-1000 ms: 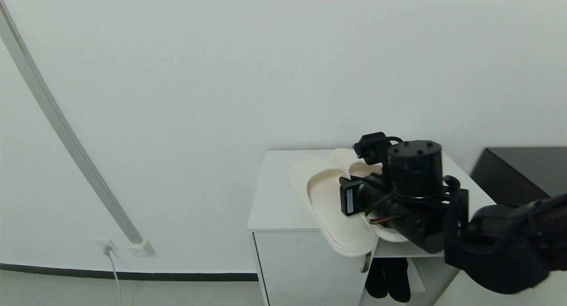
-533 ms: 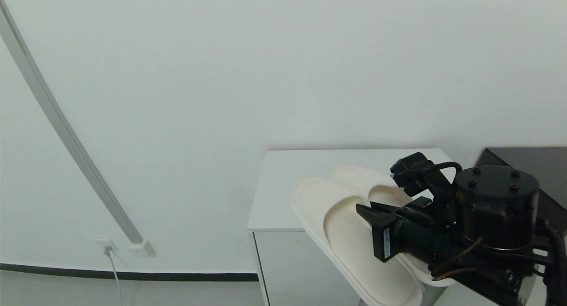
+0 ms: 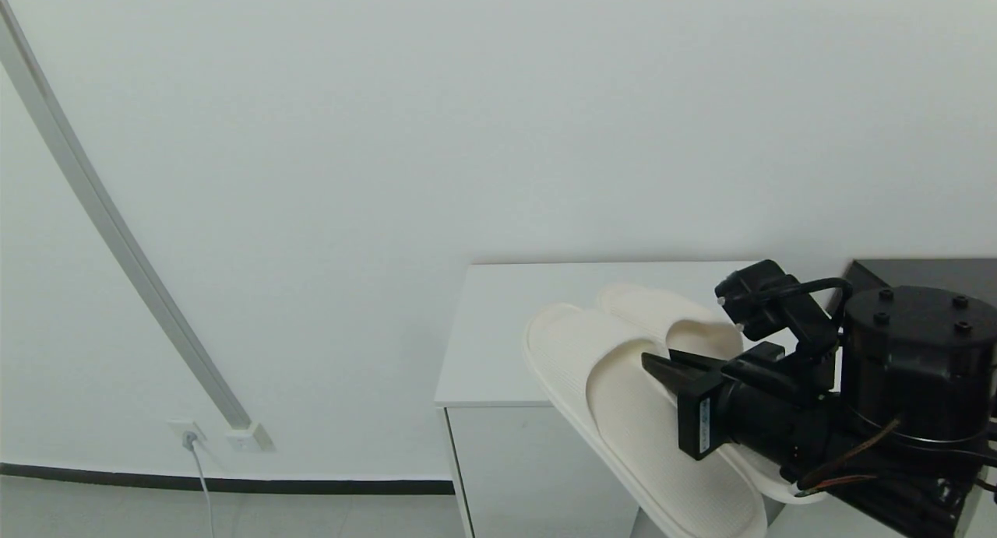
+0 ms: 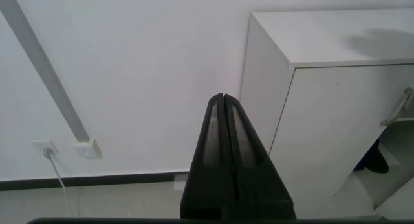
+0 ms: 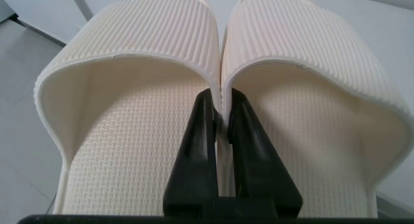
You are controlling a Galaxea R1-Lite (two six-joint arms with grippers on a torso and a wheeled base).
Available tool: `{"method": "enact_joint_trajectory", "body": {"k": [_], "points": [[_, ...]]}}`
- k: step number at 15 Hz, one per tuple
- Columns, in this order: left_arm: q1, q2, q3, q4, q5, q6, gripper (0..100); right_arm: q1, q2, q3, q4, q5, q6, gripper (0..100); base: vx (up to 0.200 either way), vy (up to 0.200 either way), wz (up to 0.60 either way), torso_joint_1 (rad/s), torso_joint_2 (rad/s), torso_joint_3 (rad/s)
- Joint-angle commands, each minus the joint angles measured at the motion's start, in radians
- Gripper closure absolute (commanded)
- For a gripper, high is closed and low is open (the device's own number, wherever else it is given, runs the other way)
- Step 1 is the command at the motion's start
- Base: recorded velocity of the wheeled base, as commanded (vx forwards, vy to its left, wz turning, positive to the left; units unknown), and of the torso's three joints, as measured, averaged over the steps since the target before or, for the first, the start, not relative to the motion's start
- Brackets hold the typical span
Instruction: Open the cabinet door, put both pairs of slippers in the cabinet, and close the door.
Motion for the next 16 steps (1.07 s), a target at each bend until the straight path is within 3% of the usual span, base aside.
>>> {"method": "enact_joint_trajectory", "body": {"k": [1, 11, 16], "points": [[0.000, 0.001, 0.000, 0.000, -0.001, 0.000, 100, 0.001, -0.001, 0.000, 0.000, -0.001, -0.002, 100, -0.200, 0.000, 0.00, -0.012, 0.00, 0.002], [0.000, 0.001, 0.000, 0.000, 0.000, 0.000, 100, 0.000, -0.018, 0.022, 0.000, -0.003, -0.002, 100, -0.200, 0.000, 0.00, 0.001, 0.00, 0.002], [0.000, 0.001, 0.000, 0.000, 0.000, -0.002, 100, 0.000, -0.015, 0.032, -0.002, 0.000, -0.002, 100, 0.000, 0.000, 0.00, 0.000, 0.00, 0.000]]}}
